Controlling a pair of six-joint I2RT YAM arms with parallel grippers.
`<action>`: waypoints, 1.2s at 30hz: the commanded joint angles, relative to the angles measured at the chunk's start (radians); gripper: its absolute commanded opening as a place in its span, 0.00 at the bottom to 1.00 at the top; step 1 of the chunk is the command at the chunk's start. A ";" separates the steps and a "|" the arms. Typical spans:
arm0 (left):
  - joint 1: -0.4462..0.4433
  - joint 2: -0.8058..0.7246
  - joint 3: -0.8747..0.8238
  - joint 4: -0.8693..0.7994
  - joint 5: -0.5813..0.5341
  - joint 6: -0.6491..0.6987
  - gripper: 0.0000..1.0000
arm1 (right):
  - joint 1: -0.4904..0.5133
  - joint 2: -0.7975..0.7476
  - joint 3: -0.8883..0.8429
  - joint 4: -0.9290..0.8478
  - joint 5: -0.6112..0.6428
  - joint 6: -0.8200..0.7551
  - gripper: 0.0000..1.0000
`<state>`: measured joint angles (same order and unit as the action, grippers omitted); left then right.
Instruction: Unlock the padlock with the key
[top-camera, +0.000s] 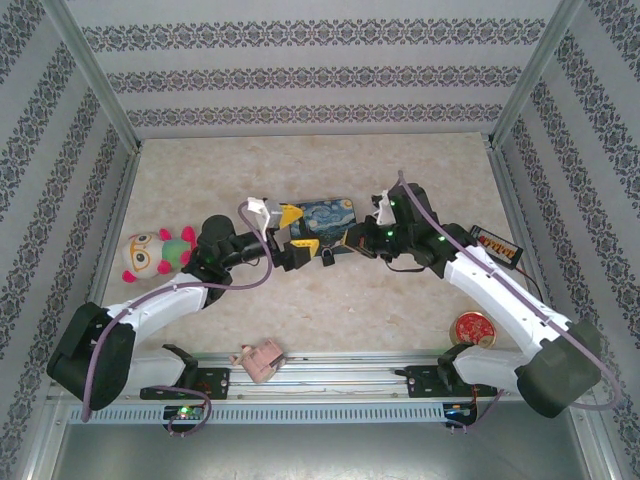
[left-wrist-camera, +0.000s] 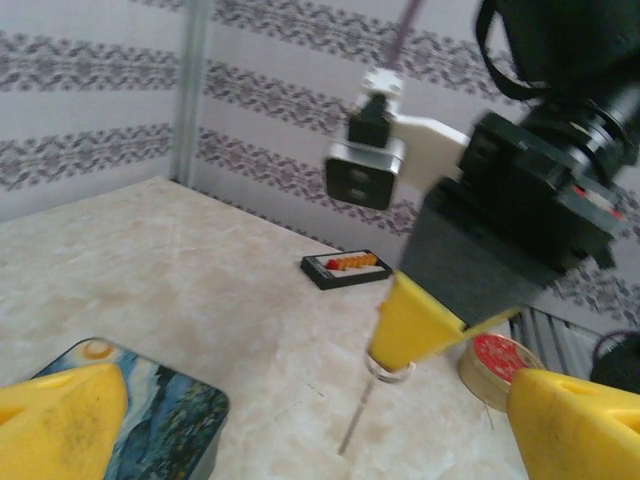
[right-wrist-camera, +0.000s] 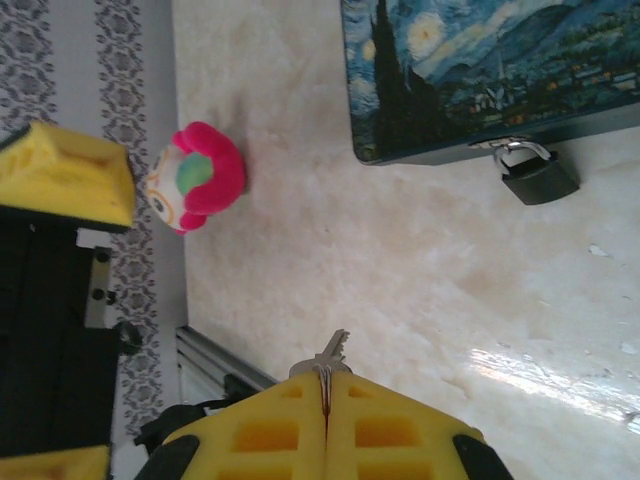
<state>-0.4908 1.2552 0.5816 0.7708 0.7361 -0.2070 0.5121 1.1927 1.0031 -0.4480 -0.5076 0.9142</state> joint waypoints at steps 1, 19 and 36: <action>-0.030 0.014 0.030 -0.033 0.068 0.106 0.92 | -0.014 -0.027 0.044 0.040 -0.041 0.026 0.00; -0.084 0.125 0.117 -0.057 0.091 0.217 0.39 | -0.012 -0.028 0.070 0.097 -0.093 0.048 0.00; -0.085 0.165 0.137 -0.067 0.072 0.212 0.23 | -0.012 -0.032 0.051 0.108 -0.098 0.054 0.00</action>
<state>-0.5636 1.4075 0.6849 0.7090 0.8001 -0.0067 0.5056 1.1786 1.0481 -0.3649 -0.5861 0.9524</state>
